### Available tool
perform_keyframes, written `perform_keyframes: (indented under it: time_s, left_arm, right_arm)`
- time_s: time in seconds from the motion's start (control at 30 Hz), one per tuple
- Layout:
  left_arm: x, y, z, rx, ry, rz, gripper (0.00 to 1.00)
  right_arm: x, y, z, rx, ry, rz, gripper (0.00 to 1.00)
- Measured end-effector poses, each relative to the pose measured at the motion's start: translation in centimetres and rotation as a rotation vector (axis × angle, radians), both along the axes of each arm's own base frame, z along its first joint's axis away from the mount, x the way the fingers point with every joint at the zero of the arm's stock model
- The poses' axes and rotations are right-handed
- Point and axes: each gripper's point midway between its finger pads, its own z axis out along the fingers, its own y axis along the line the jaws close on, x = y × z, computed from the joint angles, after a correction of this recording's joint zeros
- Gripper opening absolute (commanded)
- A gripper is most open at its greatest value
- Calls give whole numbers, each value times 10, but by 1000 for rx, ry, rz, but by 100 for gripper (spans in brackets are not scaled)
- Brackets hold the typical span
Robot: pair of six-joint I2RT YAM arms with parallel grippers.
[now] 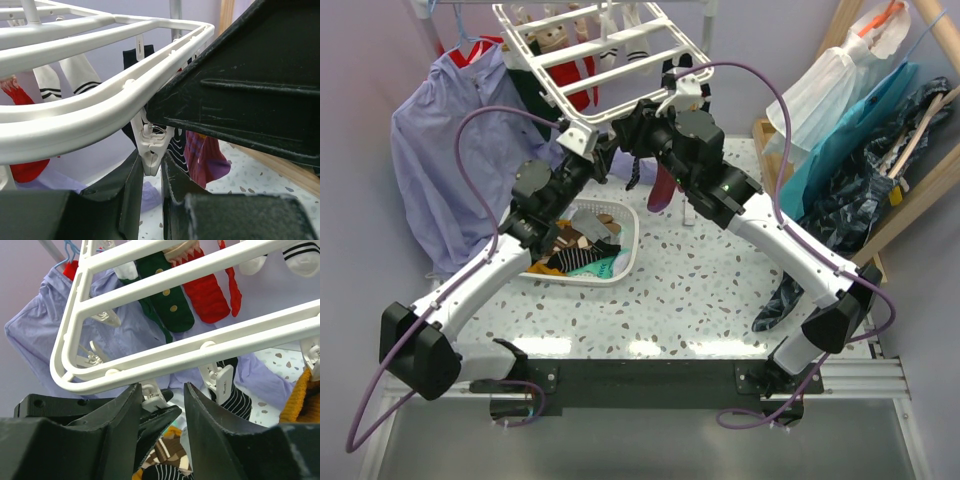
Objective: Clip the socks to the hanger
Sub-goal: Open the clamp at the hanger.
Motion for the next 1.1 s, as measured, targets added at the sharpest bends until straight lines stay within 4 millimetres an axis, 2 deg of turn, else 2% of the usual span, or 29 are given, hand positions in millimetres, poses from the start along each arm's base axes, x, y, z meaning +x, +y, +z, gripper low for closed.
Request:
perform_keyframes:
  time_s: [0.1, 0.23, 0.5, 0.63, 0.83, 1.1]
  left_arm:
    - [0, 0, 0, 8, -6, 2, 10]
    - [-4, 2, -2, 16, -12, 3, 12]
    - [-7, 5, -3, 18, -27, 7, 33]
    - [-12, 7, -2, 13, -37, 2, 46]
    - [-25, 6, 10, -5, -69, -61, 61]
    - [-25, 13, 12, 15, -88, -107, 62]
  right_arm:
    - [0, 0, 0, 3, 1, -2, 29]
    - [-1, 1, 0, 5, 3, 0, 22]
    - [-3, 2, 0, -3, 3, 4, 1]
    - [-1, -1, 2, -25, -16, -4, 0]
    - [2, -4, 2, -66, -42, 1, 0]
    - [1, -2, 3, -103, -74, 36, 0]
